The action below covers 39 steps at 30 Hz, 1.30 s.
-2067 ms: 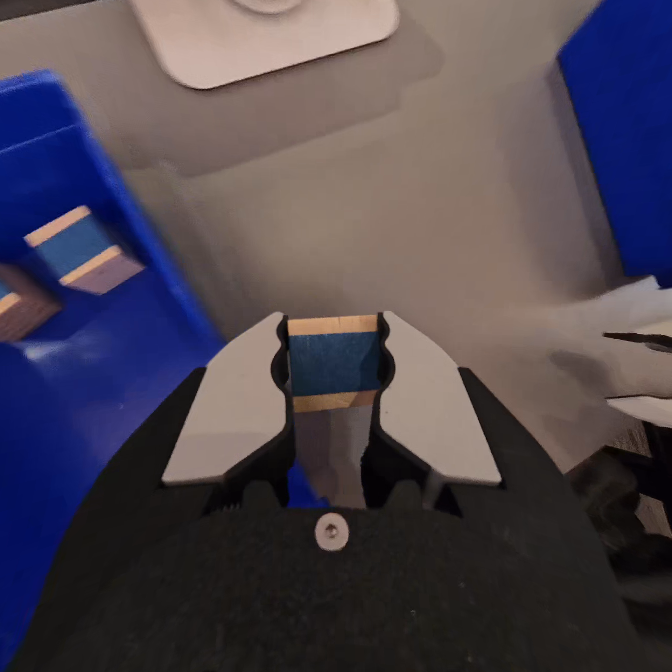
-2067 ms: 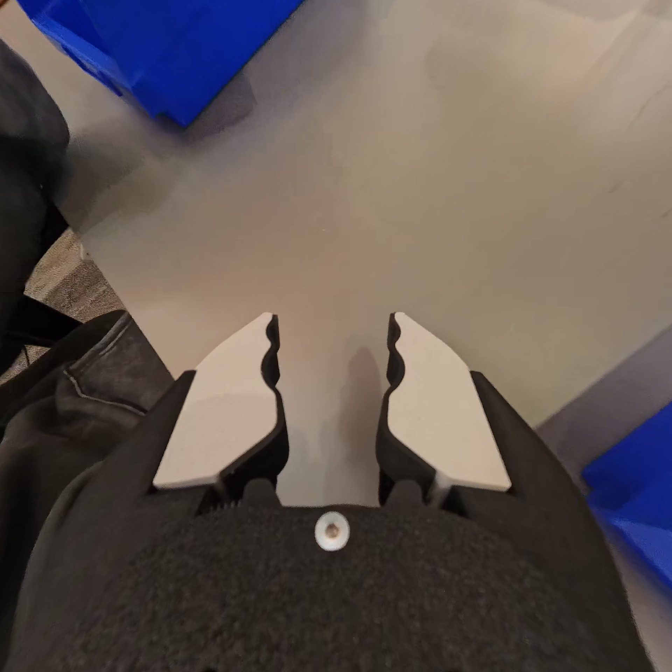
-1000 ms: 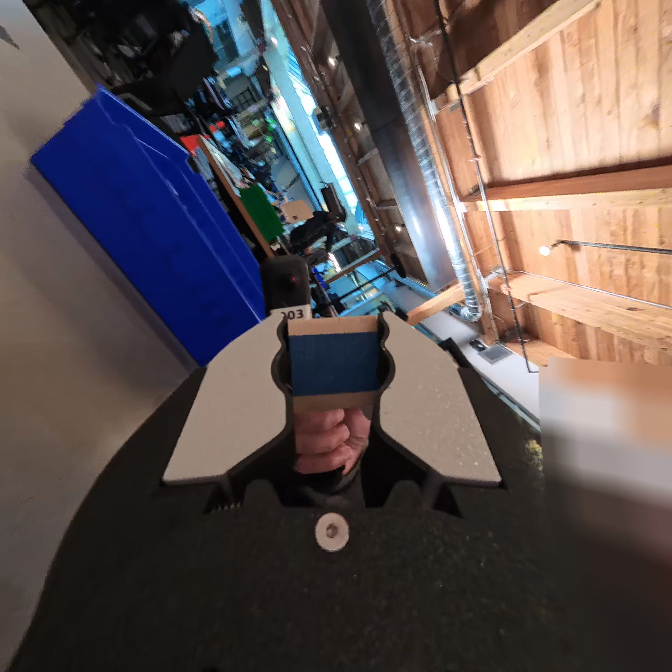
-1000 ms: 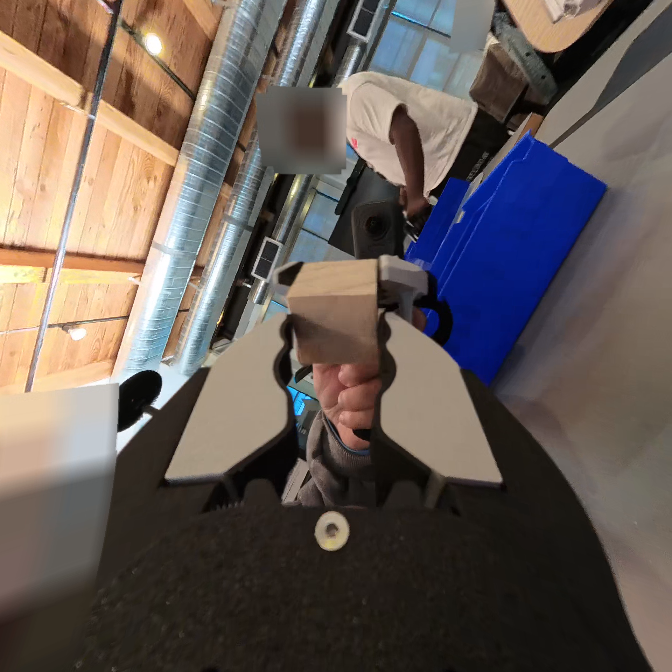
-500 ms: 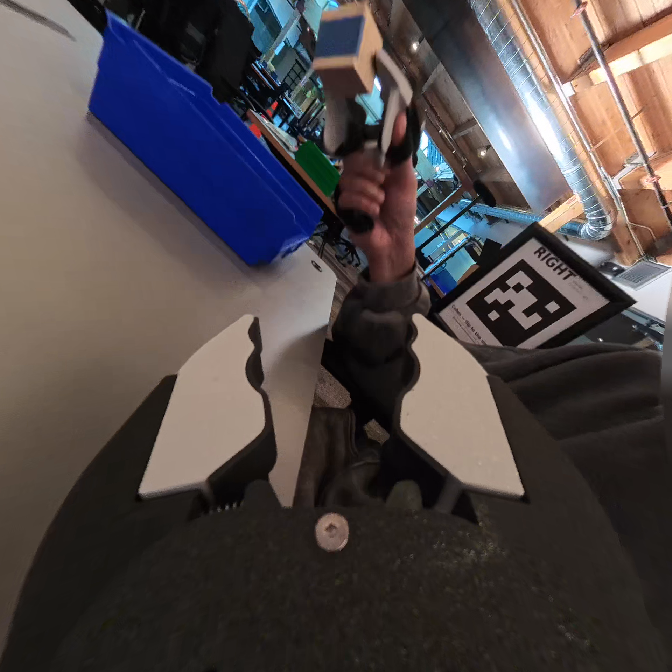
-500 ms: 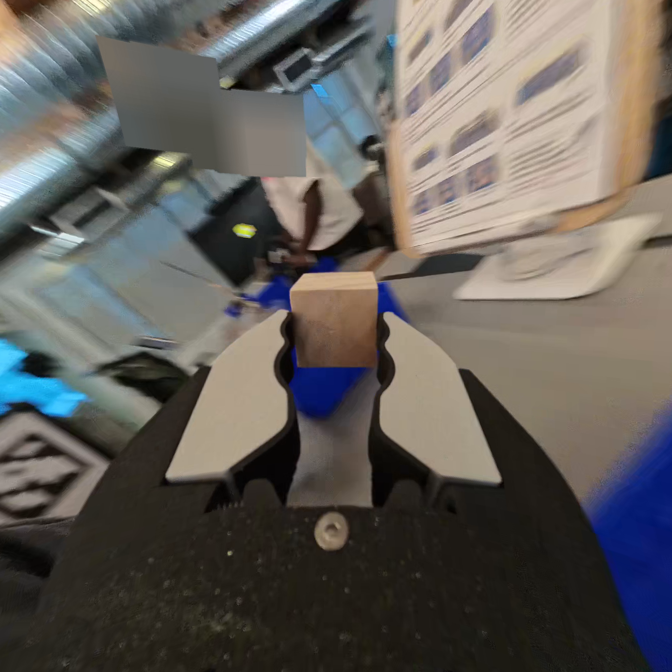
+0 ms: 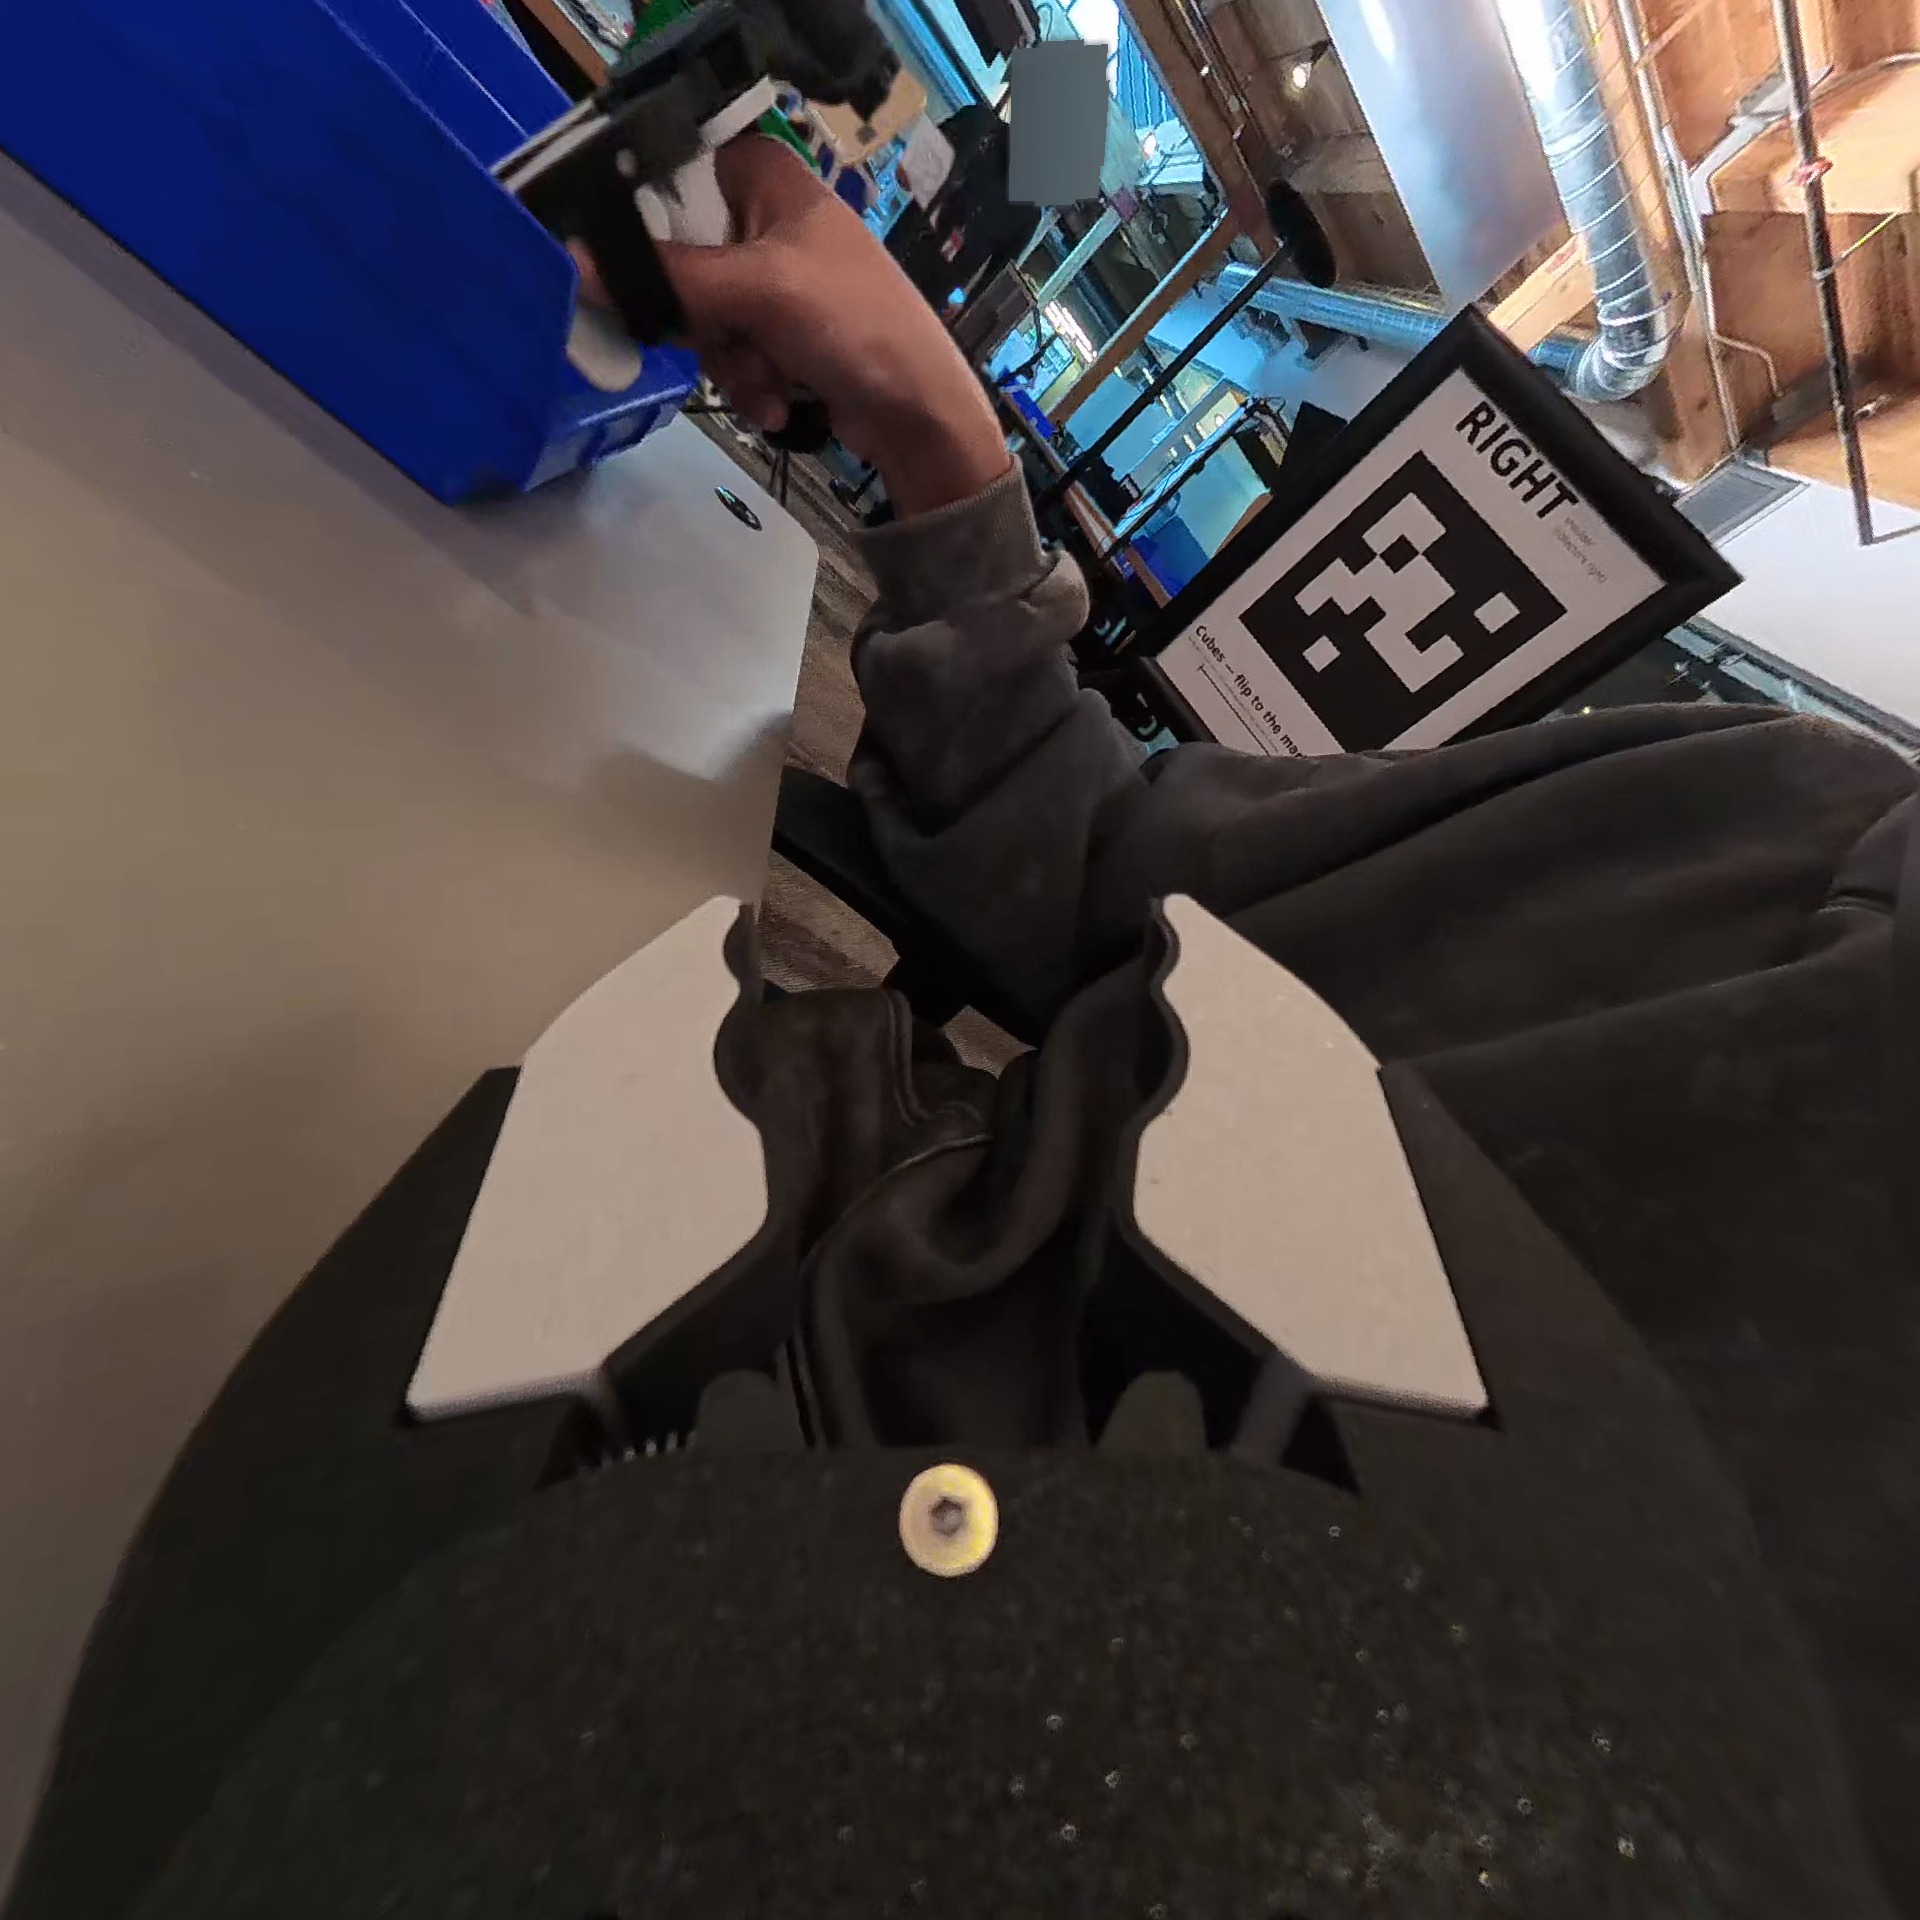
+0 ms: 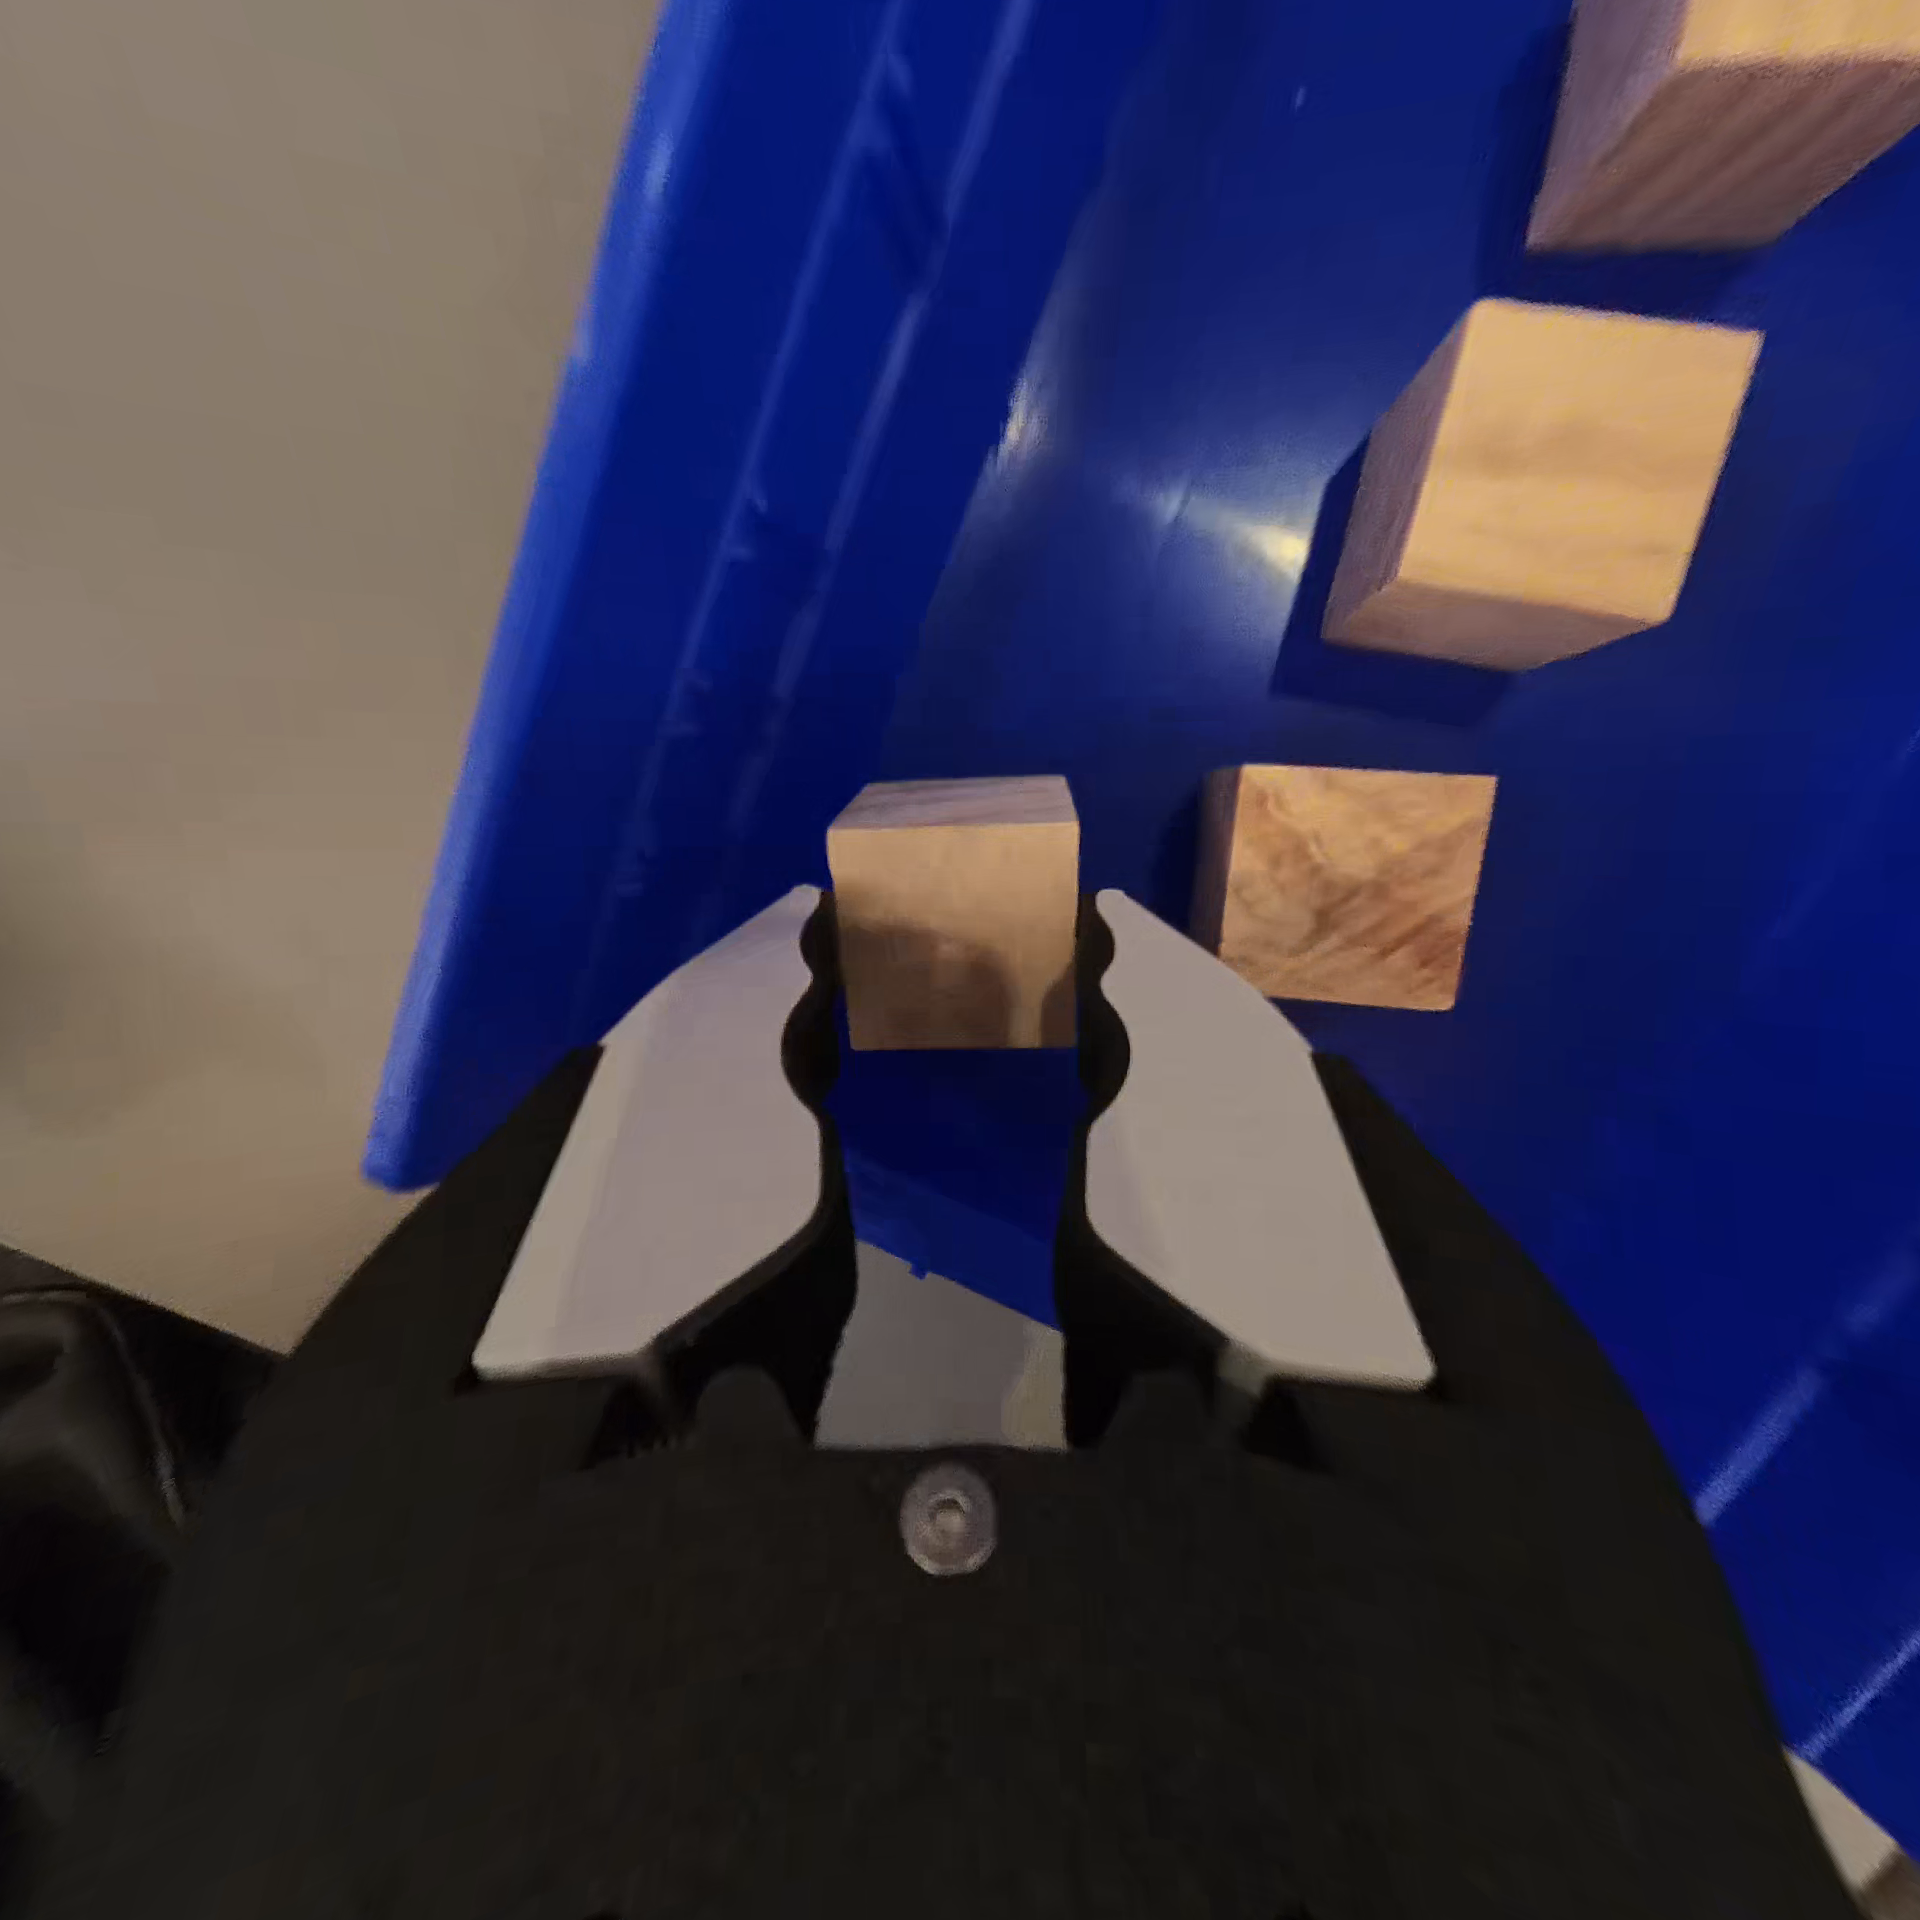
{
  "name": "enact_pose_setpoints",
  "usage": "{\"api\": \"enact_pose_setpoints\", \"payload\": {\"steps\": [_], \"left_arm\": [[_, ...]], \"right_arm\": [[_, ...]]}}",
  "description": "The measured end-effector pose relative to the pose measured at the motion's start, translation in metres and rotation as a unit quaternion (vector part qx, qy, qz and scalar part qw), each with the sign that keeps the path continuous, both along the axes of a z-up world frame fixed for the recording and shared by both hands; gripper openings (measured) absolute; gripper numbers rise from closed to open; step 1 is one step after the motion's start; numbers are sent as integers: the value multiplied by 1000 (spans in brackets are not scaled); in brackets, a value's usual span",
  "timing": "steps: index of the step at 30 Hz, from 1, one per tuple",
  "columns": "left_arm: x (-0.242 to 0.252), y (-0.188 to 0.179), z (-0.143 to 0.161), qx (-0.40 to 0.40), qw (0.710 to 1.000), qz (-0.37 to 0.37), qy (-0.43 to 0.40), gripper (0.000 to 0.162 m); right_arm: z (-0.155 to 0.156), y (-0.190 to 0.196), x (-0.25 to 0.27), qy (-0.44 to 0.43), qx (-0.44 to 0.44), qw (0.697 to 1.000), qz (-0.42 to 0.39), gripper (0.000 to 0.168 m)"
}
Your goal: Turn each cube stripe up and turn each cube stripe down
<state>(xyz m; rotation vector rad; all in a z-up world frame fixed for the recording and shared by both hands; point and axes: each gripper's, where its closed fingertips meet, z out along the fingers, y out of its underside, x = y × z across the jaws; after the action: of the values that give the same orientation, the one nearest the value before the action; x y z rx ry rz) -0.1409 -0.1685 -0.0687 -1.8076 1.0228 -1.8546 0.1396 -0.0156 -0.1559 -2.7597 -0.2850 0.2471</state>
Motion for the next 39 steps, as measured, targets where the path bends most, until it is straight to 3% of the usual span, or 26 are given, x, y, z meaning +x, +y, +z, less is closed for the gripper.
{"api": "enact_pose_setpoints", "payload": {"steps": [4, 7, 11, 13, 15, 17, 19, 22, 24, 26, 31, 33, 38, 39], "left_arm": [[0, -2, -3, 16, 1000, -2, 15, 70], [1, -4, -7, 23, 999, -7, 28, 70], [-7, 6, -23, 70, 993, 17, 99, 71], [-18, 17, -22, 107, 984, 37, 138, 71], [-42, 44, -9, 162, 965, 103, 179, 71], [-77, 80, 12, 184, 942, 180, 214, 74], [-115, 119, 24, 174, 919, 235, 265, 76], [-174, 195, 22, 246, 839, 290, 388, 75], [-197, 237, 8, 305, 800, 248, 453, 75], [-209, 269, -13, 338, 780, 179, 496, 75], [-209, 310, -55, 350, 771, 24, 531, 72], [-206, 330, -64, 352, 767, 9, 536, 71], [-205, 361, -93, 349, 748, -34, 563, 71], [-204, 364, -98, 348, 748, -42, 564, 64]], "right_arm": [[-14, -2, 4, -47, -27, 999, -1, 54], [6, 5, 9, -47, 21, 999, -11, 67], [101, 2, 7, 12, 191, 981, -16, 63], [155, -6, -19, 81, 311, 947, 24, 61], [184, -26, -68, 169, 379, 905, 95, 62], [171, -53, -130, 260, 369, 875, 175, 62], [127, -82, -187, 331, 298, 861, 245, 60], [72, -102, -233, 420, 208, 844, 261, 56], [62, -119, -245, 475, 153, 822, 273, 55], [61, -118, -241, 479, 154, 820, 273, 54], [66, -115, -225, 477, 170, 821, 264, 56], [62, -112, -221, 474, 166, 828, 252, 58], [68, -113, -226, 519, 140, 807, 243, 58], [68, -112, -227, 521, 137, 807, 244, 58]]}}
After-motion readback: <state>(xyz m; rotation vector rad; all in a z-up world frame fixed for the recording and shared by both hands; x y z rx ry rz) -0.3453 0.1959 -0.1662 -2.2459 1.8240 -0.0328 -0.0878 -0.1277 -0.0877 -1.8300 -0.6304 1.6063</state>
